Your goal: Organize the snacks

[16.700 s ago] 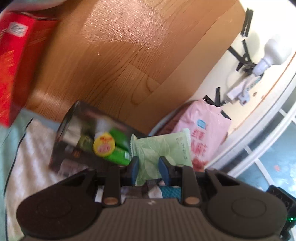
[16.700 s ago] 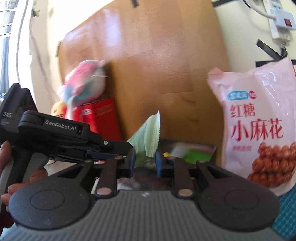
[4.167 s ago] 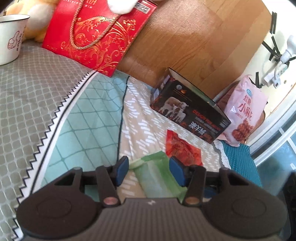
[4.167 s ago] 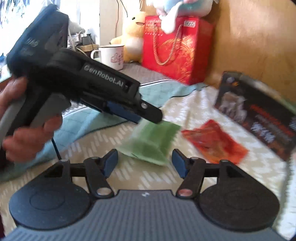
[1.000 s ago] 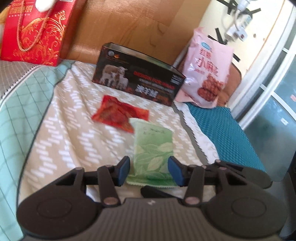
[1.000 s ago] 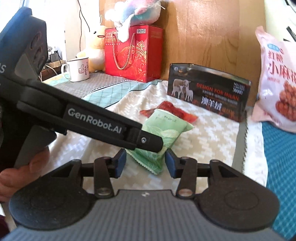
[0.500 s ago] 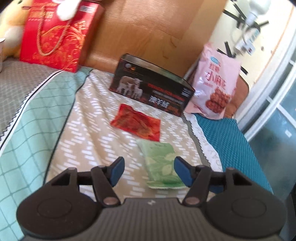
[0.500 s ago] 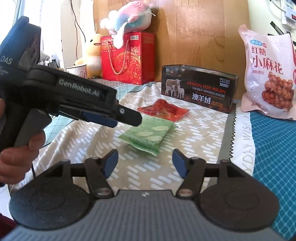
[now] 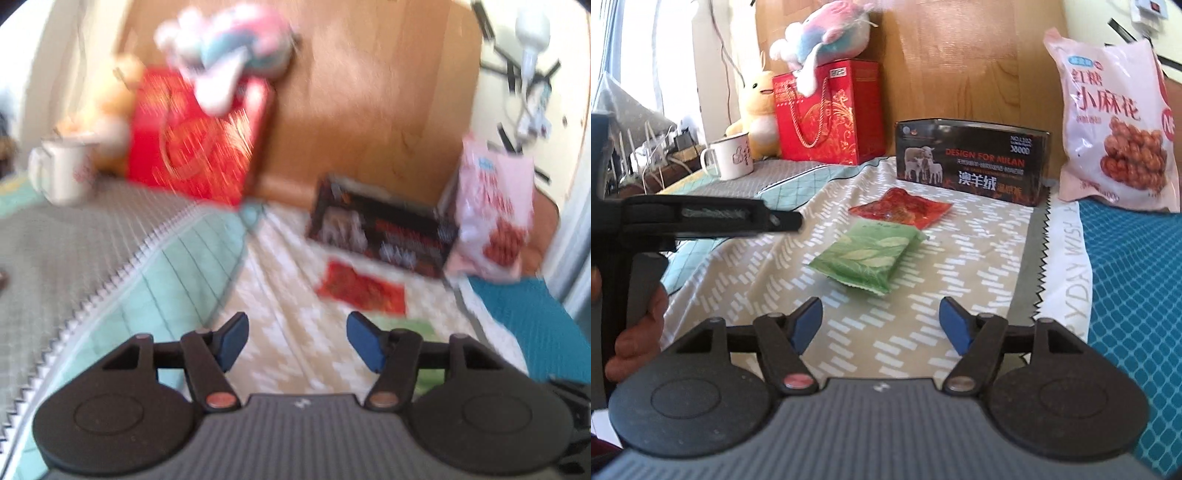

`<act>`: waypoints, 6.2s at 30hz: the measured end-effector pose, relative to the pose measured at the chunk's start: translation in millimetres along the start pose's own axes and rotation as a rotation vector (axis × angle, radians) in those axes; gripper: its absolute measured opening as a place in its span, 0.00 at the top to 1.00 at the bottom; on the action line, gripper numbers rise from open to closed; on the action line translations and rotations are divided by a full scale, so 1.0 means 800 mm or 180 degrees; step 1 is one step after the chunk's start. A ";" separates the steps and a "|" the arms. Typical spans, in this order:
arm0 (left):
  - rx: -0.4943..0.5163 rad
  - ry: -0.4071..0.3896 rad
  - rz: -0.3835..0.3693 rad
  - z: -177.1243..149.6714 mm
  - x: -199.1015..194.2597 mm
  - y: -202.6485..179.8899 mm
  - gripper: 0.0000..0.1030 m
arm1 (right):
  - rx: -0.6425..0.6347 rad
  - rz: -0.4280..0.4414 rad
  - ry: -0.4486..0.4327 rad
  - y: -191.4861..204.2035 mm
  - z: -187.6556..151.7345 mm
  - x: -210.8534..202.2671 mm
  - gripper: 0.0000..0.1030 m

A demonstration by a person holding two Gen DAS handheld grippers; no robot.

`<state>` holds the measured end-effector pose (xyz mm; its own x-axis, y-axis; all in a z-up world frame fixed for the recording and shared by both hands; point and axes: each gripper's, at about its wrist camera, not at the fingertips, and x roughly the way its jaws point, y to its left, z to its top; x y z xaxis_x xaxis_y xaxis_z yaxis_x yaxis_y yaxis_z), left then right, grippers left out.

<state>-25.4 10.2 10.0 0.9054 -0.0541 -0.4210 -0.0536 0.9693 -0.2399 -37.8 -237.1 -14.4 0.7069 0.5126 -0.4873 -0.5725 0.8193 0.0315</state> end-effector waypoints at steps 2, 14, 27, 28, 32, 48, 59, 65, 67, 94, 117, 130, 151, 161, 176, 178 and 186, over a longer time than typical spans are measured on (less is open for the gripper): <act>0.0069 -0.0188 0.0137 -0.004 -0.010 -0.005 0.42 | 0.0006 0.0007 -0.0007 0.000 0.000 0.000 0.29; 0.0564 -0.1434 0.0565 -0.029 -0.084 -0.046 0.00 | 0.0003 0.0036 -0.0015 -0.002 -0.001 -0.002 0.28; 0.0671 -0.1419 0.0610 -0.032 -0.082 -0.055 0.00 | 0.0006 0.0043 -0.0018 -0.002 -0.001 -0.002 0.26; 0.0703 -0.1422 0.0618 -0.031 -0.083 -0.058 0.00 | 0.0007 0.0044 -0.0021 -0.003 -0.001 -0.002 0.25; 0.0669 -0.1305 0.0637 -0.028 -0.076 -0.055 0.00 | 0.0030 0.0043 -0.0030 -0.004 -0.001 -0.003 0.20; 0.0642 -0.1105 0.0455 -0.024 -0.072 -0.048 0.00 | -0.0091 -0.0038 -0.0131 0.005 -0.002 -0.008 0.00; 0.0365 -0.0707 0.0076 0.000 -0.063 -0.016 0.00 | -0.0036 0.0057 -0.0115 -0.003 0.001 -0.012 0.00; 0.0382 -0.0194 -0.0427 0.050 -0.048 -0.012 0.00 | -0.0605 0.0061 0.0023 -0.001 0.024 -0.019 0.36; 0.0283 0.0135 -0.0725 0.060 -0.030 -0.010 0.00 | -0.0767 0.0101 0.0115 0.001 0.028 -0.012 0.42; 0.0389 0.0576 -0.1618 0.165 0.125 -0.106 0.62 | -0.0613 -0.0198 -0.0534 -0.055 0.144 0.046 0.77; -0.0303 0.0867 -0.1086 0.132 0.185 0.010 0.41 | 0.0070 0.0348 0.0245 -0.092 0.098 0.112 0.50; -0.0299 0.1187 -0.1100 0.064 0.146 -0.009 0.67 | 0.0310 0.0506 0.0348 -0.061 0.075 0.082 0.68; -0.0037 0.1155 -0.0961 0.023 0.022 -0.017 0.55 | 0.0736 0.0867 0.0357 -0.040 0.002 -0.025 0.66; -0.0597 0.1316 -0.1303 0.003 0.009 0.025 0.55 | 0.1259 0.1056 0.0409 -0.066 -0.002 -0.003 0.65; -0.1000 0.1361 -0.1489 0.006 0.022 0.048 0.42 | 0.2219 0.1450 0.0381 -0.091 -0.009 0.021 0.88; -0.1061 0.1390 -0.1573 0.007 0.024 0.046 0.33 | 0.2474 0.1608 0.0371 -0.102 -0.015 0.019 0.89; -0.1152 0.1436 -0.1878 0.016 0.035 0.020 0.61 | 0.2759 0.1957 0.0287 -0.114 -0.011 0.014 0.89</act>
<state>4.4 27.6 5.7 0.5753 -0.6959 -0.4298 0.1757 0.6184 -0.7660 18.5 -308.4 -29.9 0.3434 0.9085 -0.2380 -0.3044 0.3475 0.8869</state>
